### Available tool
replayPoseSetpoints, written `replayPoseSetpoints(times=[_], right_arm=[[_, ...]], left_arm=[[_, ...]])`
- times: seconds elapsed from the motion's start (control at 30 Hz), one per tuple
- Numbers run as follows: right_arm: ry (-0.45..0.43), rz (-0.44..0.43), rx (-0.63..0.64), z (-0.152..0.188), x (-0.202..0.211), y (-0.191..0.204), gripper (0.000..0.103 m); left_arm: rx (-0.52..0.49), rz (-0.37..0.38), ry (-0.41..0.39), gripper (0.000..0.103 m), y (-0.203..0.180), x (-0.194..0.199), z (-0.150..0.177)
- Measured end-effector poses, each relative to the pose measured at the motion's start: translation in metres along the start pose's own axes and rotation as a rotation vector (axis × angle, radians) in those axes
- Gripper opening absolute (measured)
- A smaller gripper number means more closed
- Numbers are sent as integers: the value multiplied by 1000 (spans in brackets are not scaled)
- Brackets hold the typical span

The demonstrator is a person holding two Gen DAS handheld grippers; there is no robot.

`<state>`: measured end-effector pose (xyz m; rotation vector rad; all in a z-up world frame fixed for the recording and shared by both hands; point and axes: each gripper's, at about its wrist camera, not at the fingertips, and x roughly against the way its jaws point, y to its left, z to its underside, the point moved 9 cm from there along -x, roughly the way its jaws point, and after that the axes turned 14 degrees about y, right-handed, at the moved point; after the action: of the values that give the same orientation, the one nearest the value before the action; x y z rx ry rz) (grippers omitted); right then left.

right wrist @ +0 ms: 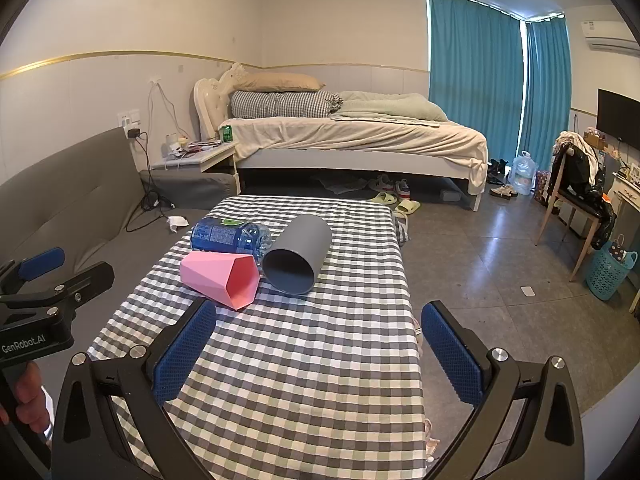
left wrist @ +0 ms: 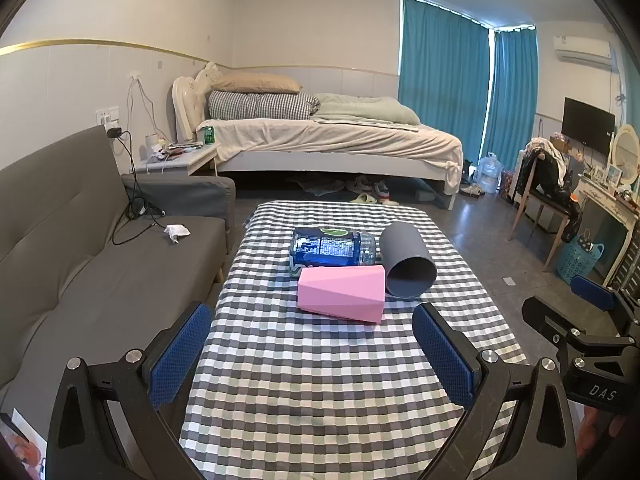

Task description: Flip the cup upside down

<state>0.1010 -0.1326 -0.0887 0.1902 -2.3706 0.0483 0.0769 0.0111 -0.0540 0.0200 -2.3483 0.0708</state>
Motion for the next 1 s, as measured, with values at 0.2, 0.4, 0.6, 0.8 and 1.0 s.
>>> replayPoseSetpoints(times=[0.2,0.4,0.6,0.8,1.0], right_arm=[[-1,0,0,0,0,1,103],[1,0,1,0,-1,1,103],[2,0,0,0,-1,1,103],[4,-14,9,1,-3,6,103],[10,-21,15,3,-4,8,103]], left_arm=[[-1,-1,0,103,0,0,0],[-2,-3,1,103,-1,1,0],[-3,-3,1,103,-1,1,0],[-3,-4,3,103,-1,0,-1],[-4,-5,10,103,-2,-2,1]])
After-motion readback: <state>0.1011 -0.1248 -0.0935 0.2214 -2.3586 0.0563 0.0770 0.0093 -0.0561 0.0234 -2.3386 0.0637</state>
